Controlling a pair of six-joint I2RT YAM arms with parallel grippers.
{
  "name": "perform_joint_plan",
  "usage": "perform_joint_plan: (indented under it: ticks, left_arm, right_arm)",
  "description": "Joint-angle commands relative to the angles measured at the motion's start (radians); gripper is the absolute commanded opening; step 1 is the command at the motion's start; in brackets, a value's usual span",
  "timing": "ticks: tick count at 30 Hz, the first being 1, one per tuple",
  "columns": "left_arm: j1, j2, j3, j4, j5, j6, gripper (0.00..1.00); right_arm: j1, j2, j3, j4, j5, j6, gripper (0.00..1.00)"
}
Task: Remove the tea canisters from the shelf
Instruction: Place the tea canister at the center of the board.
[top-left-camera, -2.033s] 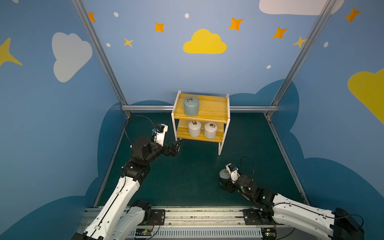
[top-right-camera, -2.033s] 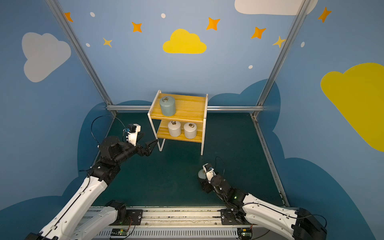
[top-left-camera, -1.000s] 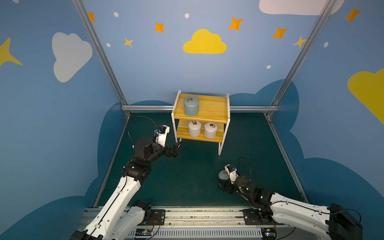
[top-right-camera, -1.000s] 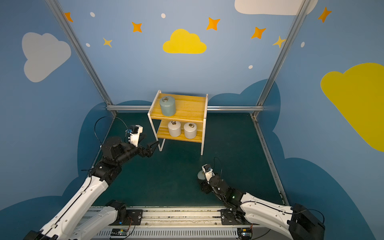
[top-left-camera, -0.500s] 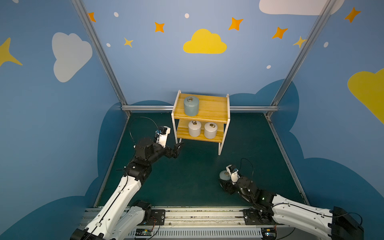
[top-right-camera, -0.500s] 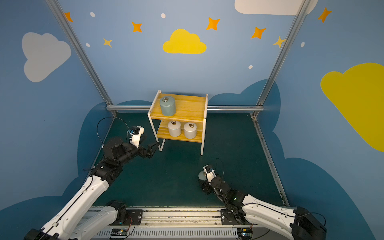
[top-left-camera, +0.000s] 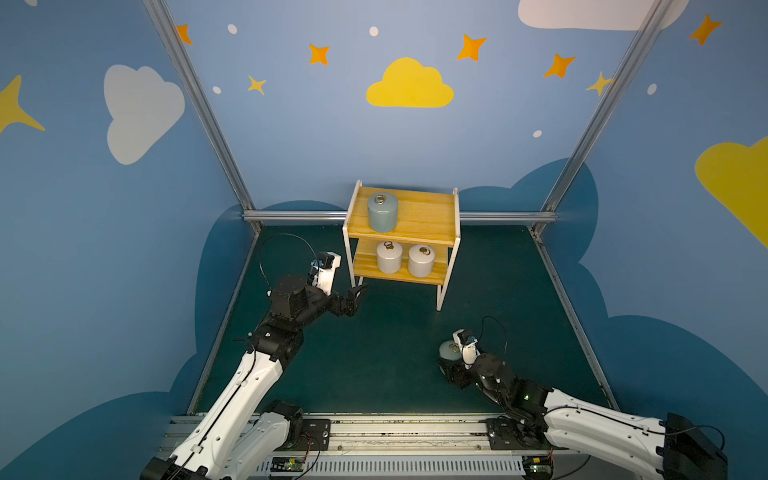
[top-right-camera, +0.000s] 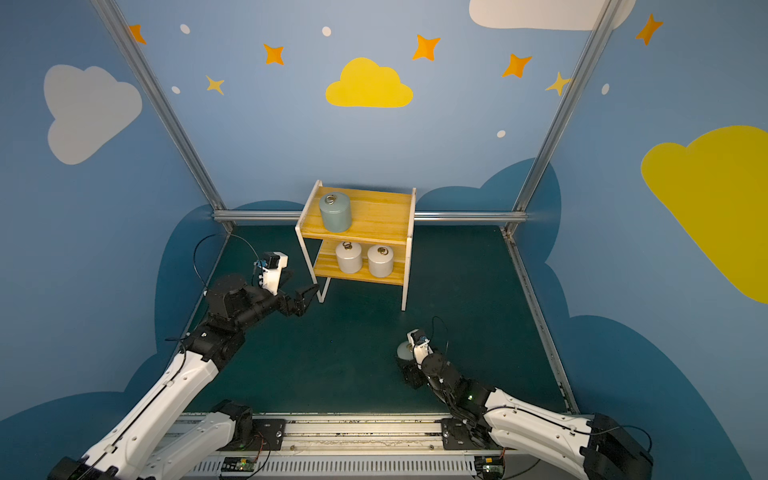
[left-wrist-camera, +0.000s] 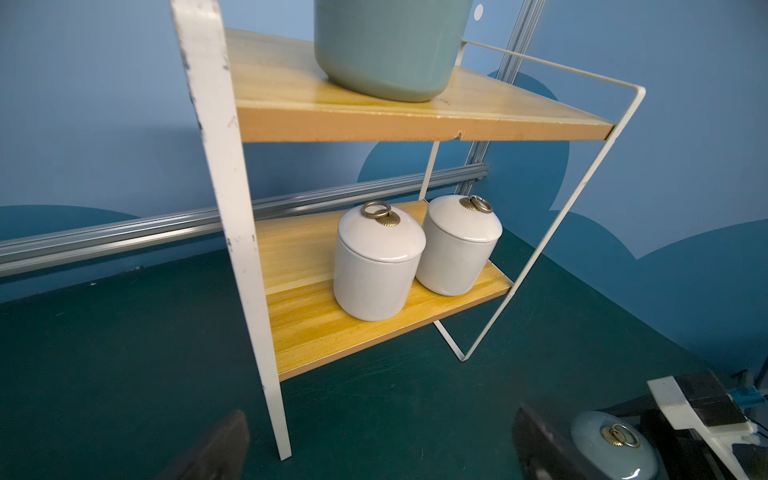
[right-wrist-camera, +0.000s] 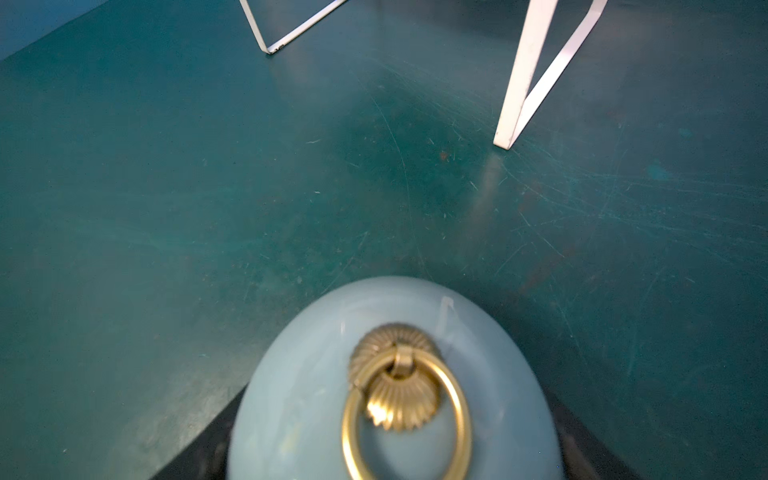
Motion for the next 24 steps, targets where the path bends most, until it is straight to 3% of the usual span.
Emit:
perform_joint_plan:
  ticks: [1,24]
  left_arm:
    - [-0.002,-0.002,-0.006,0.001,-0.003,0.008,1.0]
    - [-0.005,-0.015,-0.012,-0.005,-0.004,0.013,1.0]
  right_arm:
    - [0.004,-0.022,0.003,-0.028,0.007,0.026,0.77]
    - [0.024,-0.049,0.026,-0.107,0.012,0.054,0.81]
